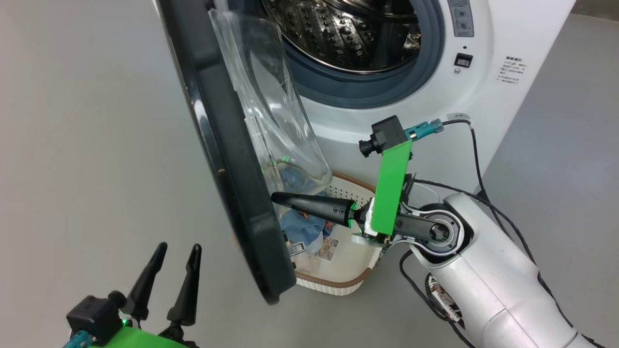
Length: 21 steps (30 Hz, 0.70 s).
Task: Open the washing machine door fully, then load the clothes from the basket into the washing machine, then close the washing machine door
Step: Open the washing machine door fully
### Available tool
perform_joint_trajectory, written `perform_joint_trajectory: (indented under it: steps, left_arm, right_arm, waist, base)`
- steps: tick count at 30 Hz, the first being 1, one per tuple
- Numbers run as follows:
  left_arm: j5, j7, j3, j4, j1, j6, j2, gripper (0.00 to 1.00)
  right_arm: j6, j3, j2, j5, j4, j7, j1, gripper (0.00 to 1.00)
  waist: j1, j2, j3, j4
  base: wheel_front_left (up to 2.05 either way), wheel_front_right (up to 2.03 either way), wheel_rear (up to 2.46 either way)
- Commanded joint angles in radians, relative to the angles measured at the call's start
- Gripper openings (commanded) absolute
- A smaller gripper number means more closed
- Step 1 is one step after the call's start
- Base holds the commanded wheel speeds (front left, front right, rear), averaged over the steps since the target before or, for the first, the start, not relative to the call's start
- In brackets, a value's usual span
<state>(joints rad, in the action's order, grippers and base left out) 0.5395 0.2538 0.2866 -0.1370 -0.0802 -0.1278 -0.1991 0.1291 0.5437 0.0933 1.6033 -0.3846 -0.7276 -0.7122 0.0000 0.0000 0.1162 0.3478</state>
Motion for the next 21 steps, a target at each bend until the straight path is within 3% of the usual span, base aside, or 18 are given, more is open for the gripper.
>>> perform_joint_trajectory:
  steps: [1, 21]
  left_arm:
    - [-0.005, 0.008, -0.041, 0.016, -0.014, -0.003, -0.018, 1.0]
    - [-0.002, 0.008, -0.056, 0.008, -0.018, -0.003, -0.018, 1.0]
  right_arm:
    - [0.002, 0.02, -0.036, 0.0, 0.024, 0.006, 0.014, 0.0]
    - [0.002, 0.116, -0.043, 0.081, 0.012, 0.096, -0.037, 0.0]
  waist:
    - [0.0, 0.0, -0.001, 0.003]
    - [0.0, 0.0, 0.007, 0.066]
  base:
    - [0.0, 0.0, 0.0]
    - [0.0, 0.0, 0.0]
